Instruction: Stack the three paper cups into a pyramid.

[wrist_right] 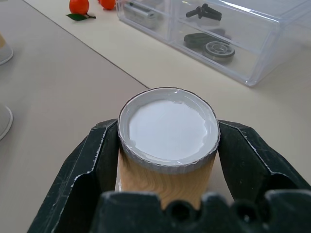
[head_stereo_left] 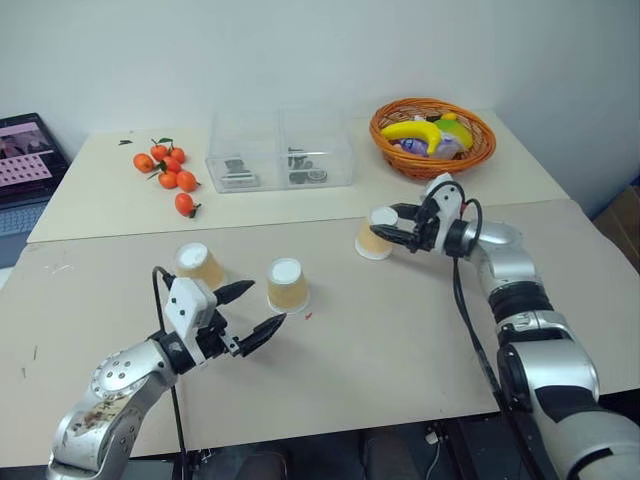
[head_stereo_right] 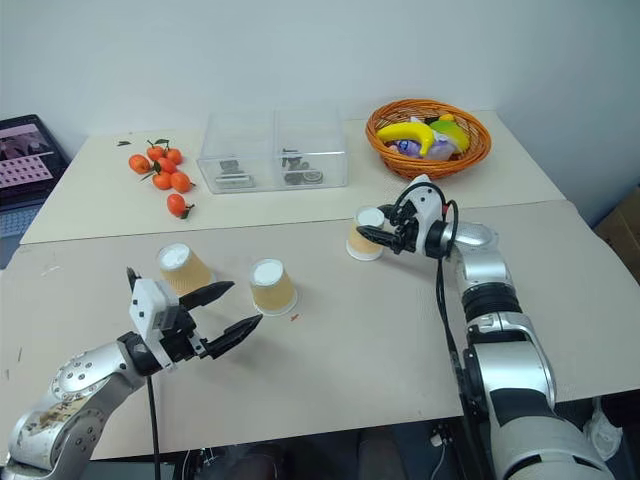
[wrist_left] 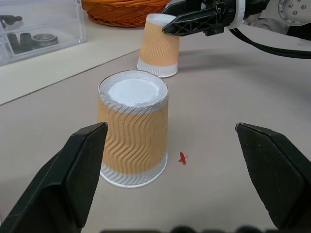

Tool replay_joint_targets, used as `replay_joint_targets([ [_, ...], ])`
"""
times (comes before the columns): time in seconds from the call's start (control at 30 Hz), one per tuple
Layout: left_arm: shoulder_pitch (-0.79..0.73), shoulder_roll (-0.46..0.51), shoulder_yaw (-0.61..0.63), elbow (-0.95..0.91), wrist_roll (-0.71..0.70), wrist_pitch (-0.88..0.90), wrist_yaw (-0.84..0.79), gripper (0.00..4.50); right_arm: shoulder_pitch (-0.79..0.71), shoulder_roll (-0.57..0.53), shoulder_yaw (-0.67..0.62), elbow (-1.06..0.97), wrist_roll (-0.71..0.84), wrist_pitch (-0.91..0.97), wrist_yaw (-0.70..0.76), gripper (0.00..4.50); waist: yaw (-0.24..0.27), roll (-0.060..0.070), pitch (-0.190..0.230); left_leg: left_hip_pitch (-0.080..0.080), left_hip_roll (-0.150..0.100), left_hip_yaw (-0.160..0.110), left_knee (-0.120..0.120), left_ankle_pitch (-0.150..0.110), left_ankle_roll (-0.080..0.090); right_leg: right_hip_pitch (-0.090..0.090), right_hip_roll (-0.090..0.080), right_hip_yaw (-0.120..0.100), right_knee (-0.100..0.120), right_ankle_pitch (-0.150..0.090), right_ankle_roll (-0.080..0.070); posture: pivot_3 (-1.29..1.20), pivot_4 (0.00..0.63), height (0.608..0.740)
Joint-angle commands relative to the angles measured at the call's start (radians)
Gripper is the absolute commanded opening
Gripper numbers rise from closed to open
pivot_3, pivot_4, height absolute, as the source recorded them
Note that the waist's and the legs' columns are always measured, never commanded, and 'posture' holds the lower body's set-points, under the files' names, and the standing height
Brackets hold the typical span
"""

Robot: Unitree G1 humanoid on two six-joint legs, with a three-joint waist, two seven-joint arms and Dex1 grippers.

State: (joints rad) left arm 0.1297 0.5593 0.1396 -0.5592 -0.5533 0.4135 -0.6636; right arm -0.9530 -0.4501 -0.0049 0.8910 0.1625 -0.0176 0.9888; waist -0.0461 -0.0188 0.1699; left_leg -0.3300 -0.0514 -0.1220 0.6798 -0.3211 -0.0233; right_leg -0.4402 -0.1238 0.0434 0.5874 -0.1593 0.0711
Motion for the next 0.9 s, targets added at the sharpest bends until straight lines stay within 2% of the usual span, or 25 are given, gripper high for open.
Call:
replay_joint_targets([
  [0.03,0.016,-0.006,0.026,-0.05,-0.001,-0.037,0.005,4.5,0.009,-0.027,-0.015,-0.12,0.053,0.054,0.103,2.76,0.0,0.0,0.0,0.0,0.0,0.0,0.0,0.0,0.0,0.0,0.0,0.0,0.0,0.0,0.0,0.0,0.15,0.738],
  [0.13,0.025,-0.011,0.032,-0.052,0.0,-0.041,0.011,4.5,0.13,-0.086,0.01,-0.364,0.142,0.21,0.281,2.76,0.006,0.001,0.0,-0.002,0.0,-0.001,0.0,0.0,0.0,0.0,0.0,-0.001,0.003,0.0,0.0,0.0,0.15,0.738],
  [0.3,0.038,-0.014,0.031,-0.054,0.001,-0.049,0.015,4.5,0.247,-0.083,0.05,-0.576,0.167,0.324,0.286,2.76,0.001,0.0,0.0,-0.003,0.0,-0.001,0.0,0.0,0.0,-0.001,0.0,-0.001,0.001,0.0,0.001,0.0,0.15,0.738],
  [0.6,0.037,-0.018,0.033,-0.052,0.004,-0.054,0.026,4.5,0.244,0.027,0.101,-0.564,0.138,0.297,0.239,2.76,0.002,0.0,0.0,0.003,0.0,0.0,0.001,0.0,0.0,0.002,0.0,0.0,0.003,0.0,0.0,0.0,0.15,0.738],
  [0.9,0.047,-0.026,0.041,-0.06,0.007,-0.064,0.048,4.5,0.222,0.058,0.127,-0.528,0.132,0.274,0.263,2.76,0.001,0.001,0.0,0.003,0.0,0.0,0.0,0.0,0.0,0.001,0.0,0.0,0.002,0.0,0.0,0.0,0.15,0.738],
])
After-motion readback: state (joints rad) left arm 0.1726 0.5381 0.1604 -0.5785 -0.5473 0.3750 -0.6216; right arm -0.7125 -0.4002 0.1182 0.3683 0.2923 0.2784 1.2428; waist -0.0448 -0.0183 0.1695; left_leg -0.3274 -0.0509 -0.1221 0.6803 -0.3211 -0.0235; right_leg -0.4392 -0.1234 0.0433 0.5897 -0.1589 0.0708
